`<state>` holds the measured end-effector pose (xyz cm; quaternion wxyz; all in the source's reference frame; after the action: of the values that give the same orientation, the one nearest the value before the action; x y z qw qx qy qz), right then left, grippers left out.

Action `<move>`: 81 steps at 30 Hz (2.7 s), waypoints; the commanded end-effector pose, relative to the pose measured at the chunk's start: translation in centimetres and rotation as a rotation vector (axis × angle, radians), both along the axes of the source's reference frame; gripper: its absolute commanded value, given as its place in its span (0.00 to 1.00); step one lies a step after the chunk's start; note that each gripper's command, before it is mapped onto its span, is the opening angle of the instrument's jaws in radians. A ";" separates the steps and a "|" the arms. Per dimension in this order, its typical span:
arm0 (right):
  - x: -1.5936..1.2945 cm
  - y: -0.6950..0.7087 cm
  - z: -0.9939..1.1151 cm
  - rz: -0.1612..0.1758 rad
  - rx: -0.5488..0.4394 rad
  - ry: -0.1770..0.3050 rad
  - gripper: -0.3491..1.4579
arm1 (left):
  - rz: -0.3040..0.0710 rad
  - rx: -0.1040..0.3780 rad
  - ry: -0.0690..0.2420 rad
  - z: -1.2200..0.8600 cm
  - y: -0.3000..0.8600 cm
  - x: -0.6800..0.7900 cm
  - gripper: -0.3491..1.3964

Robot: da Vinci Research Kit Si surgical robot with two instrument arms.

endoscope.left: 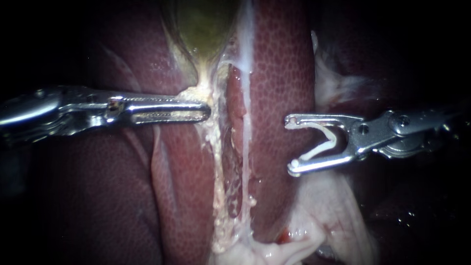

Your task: Clipping first clip left tube

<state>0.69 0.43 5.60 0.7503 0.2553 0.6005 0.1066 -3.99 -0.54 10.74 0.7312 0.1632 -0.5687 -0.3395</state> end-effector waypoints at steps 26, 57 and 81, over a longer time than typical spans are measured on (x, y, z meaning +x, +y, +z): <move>0.00 0.00 0.00 0.000 0.000 0.000 0.52 | -0.033 0.013 -0.002 -0.57 0.35 0.41 0.00; 0.41 -0.19 0.19 -0.007 0.005 -0.001 0.52 | -0.061 -0.007 -0.004 -0.80 0.44 0.63 0.00; 1.36 -0.65 0.76 -0.028 0.044 0.005 0.52 | -0.063 -0.009 -0.002 -0.79 0.42 0.59 0.00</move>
<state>2.07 -0.23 6.37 0.7444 0.2806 0.5962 0.1076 -3.40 -0.12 9.95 0.7202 0.1424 -0.5758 -0.3598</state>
